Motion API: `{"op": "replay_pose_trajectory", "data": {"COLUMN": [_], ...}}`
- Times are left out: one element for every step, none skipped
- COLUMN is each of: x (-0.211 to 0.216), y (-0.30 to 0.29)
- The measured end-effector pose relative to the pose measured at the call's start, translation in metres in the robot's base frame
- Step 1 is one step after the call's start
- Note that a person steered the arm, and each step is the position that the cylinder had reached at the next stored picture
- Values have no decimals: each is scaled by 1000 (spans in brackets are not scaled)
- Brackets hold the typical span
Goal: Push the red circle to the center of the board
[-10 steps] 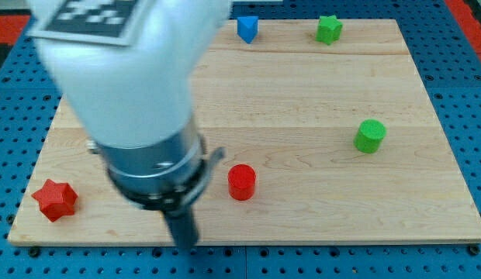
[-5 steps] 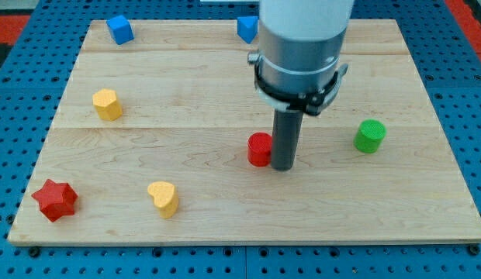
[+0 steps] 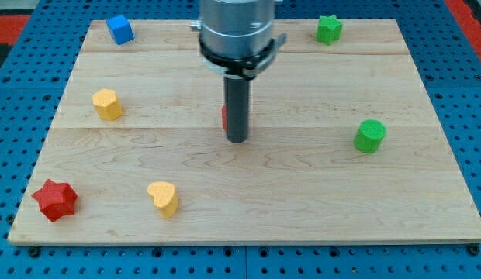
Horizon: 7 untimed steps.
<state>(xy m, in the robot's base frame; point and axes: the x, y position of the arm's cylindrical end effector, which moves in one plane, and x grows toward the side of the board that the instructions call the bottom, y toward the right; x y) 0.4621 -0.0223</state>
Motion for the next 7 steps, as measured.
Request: {"op": "replay_pose_trajectory", "data": {"x": [-1, -2, 13, 16, 14, -8, -17], "y": [-23, -23, -23, -24, -44, -41, -36]}}
